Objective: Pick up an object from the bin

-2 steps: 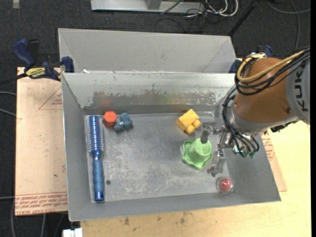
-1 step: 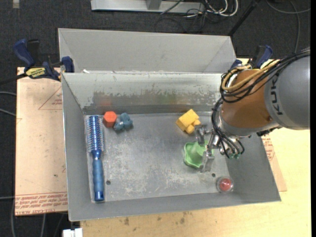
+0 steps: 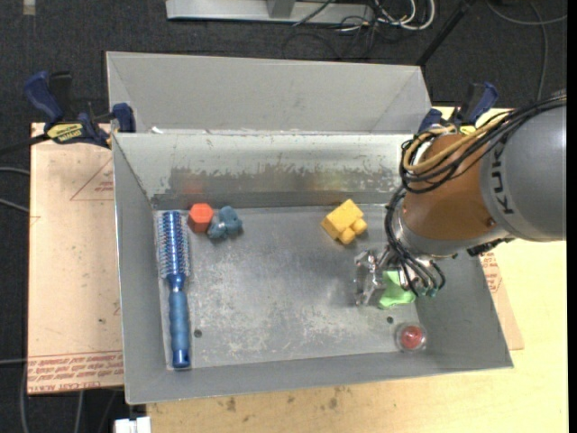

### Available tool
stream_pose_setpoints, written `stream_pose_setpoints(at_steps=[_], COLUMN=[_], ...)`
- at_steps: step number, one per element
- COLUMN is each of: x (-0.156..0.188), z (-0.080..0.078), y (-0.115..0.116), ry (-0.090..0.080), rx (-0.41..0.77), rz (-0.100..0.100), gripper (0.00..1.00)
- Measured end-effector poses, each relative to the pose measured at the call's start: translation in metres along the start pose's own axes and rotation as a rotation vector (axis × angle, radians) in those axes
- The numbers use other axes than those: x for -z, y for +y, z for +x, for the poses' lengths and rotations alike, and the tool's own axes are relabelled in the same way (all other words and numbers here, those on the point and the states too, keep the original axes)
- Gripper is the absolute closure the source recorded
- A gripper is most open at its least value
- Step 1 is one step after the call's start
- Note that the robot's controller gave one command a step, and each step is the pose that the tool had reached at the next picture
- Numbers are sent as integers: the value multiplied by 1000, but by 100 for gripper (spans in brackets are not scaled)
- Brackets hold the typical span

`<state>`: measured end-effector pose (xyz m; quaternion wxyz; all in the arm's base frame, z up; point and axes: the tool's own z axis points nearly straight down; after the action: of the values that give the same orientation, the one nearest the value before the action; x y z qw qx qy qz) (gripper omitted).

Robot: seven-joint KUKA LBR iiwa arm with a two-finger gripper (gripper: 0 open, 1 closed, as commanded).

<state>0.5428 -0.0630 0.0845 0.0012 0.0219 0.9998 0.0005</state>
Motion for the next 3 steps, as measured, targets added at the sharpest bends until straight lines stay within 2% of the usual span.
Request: stream_pose_setpoints(at_steps=[1,2,3], x=[0,79,-15], z=[0,-8,-54], y=[0,-74,-69], ry=[0,-6,4], rx=[0,268,120], rz=[0,5,-1], gripper=[0,0,0])
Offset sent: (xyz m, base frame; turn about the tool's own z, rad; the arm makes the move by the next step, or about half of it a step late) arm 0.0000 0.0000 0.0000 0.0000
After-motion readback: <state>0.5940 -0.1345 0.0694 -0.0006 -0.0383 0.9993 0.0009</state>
